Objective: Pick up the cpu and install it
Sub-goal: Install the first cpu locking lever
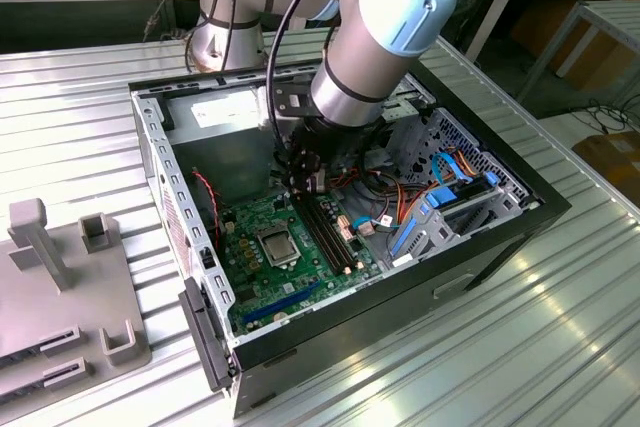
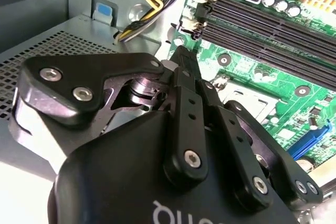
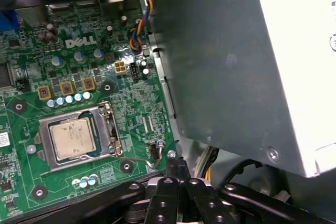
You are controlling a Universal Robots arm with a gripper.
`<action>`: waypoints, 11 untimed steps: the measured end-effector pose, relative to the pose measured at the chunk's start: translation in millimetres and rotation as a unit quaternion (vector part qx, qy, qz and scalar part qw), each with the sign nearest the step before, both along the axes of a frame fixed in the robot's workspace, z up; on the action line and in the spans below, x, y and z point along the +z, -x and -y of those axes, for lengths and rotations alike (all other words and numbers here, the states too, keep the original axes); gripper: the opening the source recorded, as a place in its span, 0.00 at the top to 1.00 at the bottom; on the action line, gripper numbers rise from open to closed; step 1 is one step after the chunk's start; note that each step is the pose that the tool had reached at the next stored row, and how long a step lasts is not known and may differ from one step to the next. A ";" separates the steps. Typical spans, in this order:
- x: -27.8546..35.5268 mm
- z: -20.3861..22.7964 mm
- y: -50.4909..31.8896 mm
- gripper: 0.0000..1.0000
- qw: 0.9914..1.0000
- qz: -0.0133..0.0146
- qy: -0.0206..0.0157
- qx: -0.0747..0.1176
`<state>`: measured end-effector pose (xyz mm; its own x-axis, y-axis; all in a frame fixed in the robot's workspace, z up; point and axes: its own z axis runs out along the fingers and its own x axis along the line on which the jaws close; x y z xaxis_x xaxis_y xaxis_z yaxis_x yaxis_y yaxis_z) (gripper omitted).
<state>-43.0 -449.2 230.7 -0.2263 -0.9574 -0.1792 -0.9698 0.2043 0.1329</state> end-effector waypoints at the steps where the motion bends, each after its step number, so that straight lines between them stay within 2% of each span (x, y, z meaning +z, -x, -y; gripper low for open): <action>1: -0.1 1.0 0.0 0.89 1.000 0.000 0.000 0.002; 6: -0.1 1.8 0.1 0.89 1.000 0.000 0.000 0.023; 11: -0.1 1.9 -0.2 0.89 0.999 0.000 0.000 0.053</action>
<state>-42.8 -451.1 230.6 -0.1231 -0.9762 -0.1786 -0.9861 0.1000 0.1330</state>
